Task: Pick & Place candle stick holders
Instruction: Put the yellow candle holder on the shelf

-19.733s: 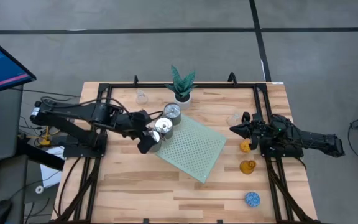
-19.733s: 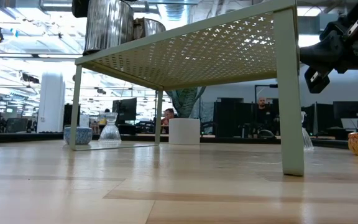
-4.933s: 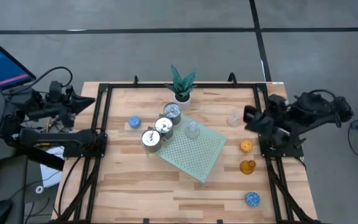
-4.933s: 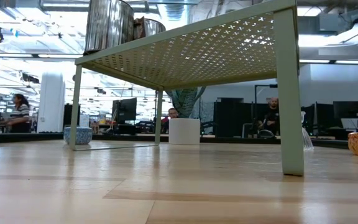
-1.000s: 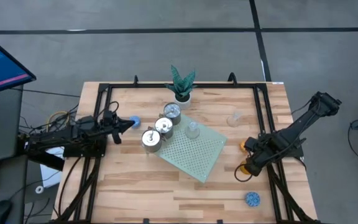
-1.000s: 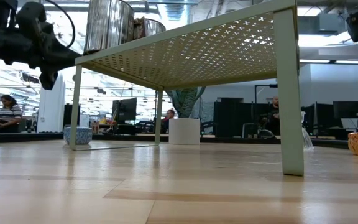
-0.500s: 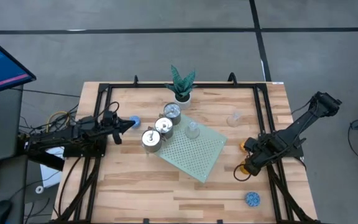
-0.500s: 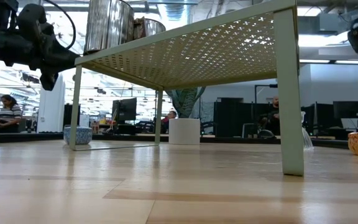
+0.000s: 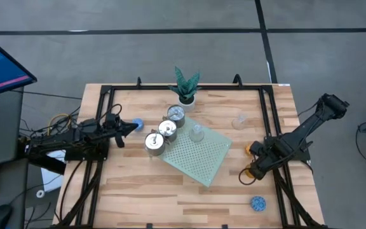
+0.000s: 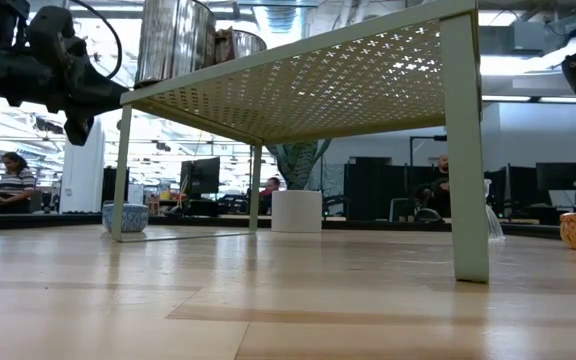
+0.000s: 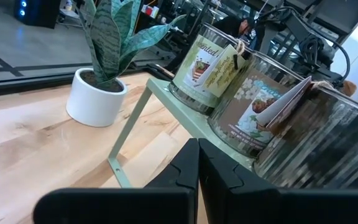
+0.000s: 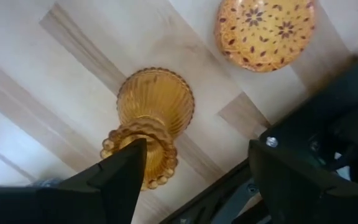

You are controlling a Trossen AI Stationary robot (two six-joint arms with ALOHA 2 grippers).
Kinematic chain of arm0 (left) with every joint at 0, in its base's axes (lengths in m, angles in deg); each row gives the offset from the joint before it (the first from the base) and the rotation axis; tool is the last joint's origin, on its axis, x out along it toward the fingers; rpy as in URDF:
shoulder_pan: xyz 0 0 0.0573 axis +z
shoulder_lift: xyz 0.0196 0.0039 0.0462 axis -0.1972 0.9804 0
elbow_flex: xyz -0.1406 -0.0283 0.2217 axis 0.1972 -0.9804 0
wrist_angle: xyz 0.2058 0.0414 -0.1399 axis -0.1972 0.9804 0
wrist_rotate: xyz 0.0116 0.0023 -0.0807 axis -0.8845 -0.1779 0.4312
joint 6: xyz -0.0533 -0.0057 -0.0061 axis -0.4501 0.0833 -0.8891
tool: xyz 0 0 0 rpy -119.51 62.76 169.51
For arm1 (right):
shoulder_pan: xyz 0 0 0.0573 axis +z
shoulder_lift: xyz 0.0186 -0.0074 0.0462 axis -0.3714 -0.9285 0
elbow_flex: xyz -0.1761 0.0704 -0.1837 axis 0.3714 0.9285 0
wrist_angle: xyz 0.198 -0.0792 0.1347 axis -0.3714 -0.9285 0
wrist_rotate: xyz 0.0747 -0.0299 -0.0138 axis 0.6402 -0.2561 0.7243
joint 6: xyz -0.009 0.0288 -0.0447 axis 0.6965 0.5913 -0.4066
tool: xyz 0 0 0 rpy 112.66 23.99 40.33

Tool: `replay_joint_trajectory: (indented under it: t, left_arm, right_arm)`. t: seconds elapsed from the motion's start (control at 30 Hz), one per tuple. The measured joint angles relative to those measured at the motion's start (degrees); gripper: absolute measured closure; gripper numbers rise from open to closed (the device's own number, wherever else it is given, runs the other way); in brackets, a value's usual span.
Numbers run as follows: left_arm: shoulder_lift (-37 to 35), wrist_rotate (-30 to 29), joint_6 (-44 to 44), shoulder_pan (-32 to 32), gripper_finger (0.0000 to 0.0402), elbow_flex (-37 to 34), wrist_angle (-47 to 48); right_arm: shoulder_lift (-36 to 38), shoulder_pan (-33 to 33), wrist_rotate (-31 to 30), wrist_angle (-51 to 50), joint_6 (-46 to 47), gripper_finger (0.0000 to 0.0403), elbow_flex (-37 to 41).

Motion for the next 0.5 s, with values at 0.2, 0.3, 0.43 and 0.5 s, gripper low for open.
replay_joint_trajectory:
  t: [0.2, 0.3, 0.43, 0.5]
  left_arm:
    - [0.32, 0.01, 0.0, 0.0, 0.0395, 0.0, 0.0]
    - [0.34, 0.01, 0.0, 0.0, 0.0396, 0.0, 0.0]
    - [0.36, 0.01, 0.02, 0.0, 0.0396, 0.0, 0.0]
    - [0.36, 0.01, 0.02, 0.0, 0.0393, 0.0, 0.0]
  right_arm:
    - [0.1, -0.09, 1.6, 4.74, 0.5, 0.0145, 2.62]
    - [0.2, -0.1, 0.83, 4.84, 1.42, 0.0168, 2.63]
    - [0.26, -0.11, 0.36, 4.58, 1.45, 0.0246, 2.63]
    - [0.23, -0.14, 0.36, 4.96, 0.53, 0.0299, 2.63]
